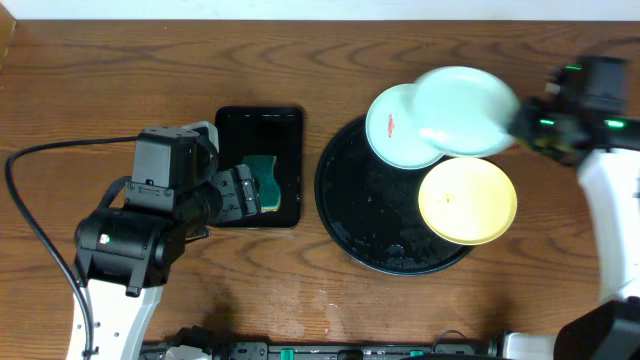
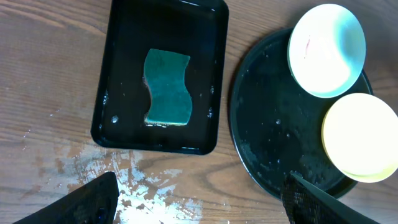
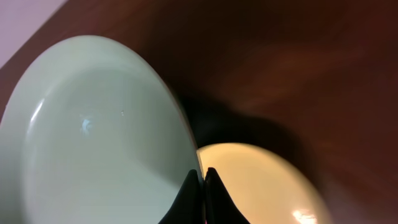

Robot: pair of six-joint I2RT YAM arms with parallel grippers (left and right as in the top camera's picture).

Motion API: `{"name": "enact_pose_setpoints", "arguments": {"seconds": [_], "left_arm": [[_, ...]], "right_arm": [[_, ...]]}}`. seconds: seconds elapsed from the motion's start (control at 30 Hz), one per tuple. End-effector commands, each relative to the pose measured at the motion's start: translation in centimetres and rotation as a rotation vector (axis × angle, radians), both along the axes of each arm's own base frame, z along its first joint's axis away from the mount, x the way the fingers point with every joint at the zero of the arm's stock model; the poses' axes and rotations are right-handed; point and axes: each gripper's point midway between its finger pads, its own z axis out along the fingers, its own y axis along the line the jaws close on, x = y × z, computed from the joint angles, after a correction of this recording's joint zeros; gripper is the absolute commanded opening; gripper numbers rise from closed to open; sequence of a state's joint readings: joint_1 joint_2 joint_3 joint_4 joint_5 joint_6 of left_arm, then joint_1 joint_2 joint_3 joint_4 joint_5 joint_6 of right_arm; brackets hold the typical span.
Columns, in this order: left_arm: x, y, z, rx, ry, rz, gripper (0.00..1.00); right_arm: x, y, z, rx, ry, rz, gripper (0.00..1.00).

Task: Clean dirty plates on tray and stack at the side
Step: 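Lift the pale green plate with right gripper, place it right of tray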

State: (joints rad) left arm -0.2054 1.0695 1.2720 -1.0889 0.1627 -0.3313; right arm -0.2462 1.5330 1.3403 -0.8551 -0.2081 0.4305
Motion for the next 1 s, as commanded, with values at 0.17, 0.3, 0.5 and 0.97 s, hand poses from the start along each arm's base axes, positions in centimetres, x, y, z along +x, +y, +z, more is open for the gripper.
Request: {"name": "enact_pose_setpoints", "arguments": {"seconds": [0.17, 0.3, 0.5, 0.97], "left_arm": [[0.4, -0.1, 0.7, -0.001, -0.018, -0.015, 0.84], [0.4, -0.1, 0.7, -0.002, -0.019, -0.015, 0.85], [0.5, -0.2, 0.8, -0.003, -0.025, -0.015, 0.85], [0.5, -0.2, 0.8, -0.003, -0.025, -0.015, 0.85]], "right_arm": [[-6.9, -15.7, -2.3, -0.098, 0.14, -0.509, 0.01], [-9.9, -19.3, -4.6, -0.115, 0.23, -0.635, 0.01], [-11.5, -19.2, -10.2, -0.052, 0.385, -0.624, 0.01], [-8.3, -16.5, -11.7, 0.06, 0.285, -0.359, 0.52]]}}
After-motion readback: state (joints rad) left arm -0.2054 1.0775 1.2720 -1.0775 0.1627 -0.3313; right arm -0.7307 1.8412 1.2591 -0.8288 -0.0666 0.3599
